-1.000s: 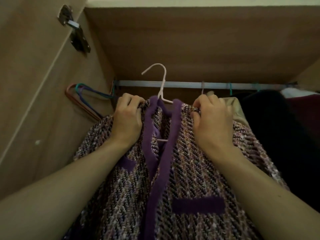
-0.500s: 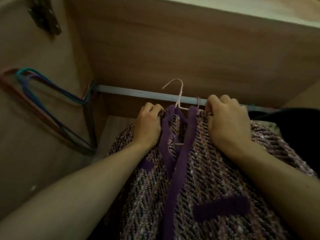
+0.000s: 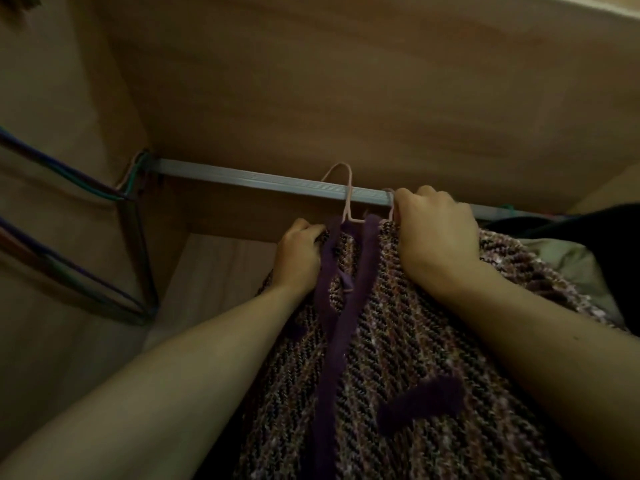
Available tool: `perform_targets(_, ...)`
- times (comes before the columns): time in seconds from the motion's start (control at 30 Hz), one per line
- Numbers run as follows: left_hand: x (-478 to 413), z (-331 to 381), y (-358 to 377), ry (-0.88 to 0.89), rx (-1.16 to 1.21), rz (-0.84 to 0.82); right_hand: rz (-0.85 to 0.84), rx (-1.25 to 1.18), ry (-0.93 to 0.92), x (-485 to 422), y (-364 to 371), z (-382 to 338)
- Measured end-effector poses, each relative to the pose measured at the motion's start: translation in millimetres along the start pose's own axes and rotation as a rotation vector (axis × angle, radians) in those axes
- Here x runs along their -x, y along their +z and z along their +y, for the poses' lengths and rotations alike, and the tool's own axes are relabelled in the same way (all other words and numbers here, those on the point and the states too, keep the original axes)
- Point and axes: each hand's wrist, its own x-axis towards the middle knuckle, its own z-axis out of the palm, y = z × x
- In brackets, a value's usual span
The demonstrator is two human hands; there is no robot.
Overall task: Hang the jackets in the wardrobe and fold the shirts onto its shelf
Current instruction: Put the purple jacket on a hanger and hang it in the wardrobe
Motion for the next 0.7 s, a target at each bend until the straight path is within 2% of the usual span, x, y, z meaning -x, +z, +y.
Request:
perform_targets(0.2,30,-5,26,-0.019,0.085,-0.058,-0.066,0.069,-0.029,21,2,6)
perform_targets(0.33,46,5,36,-0.025,0.160,0.012,-0.029,0.130,-0.089,32,-3,14)
perform_targets(0.43,52,7,41,-0.136,0.136,-0.022,-0.021,0.212,-0.201,40,-8,18)
perform_targets(0.53,75,7,42,-0.311,0.043,-0.119,-0.230,0.306,-0.321,58,-7,22)
perform_targets(0.6,100,3,44,-0.318,-0.028,-0.144,-0.367,0.400,-0.373,73,-6,26)
perform_targets(0.7,129,-9,56,-0.330,-0.035,-0.250,-0.446,0.500,-0.390,83,-11,33)
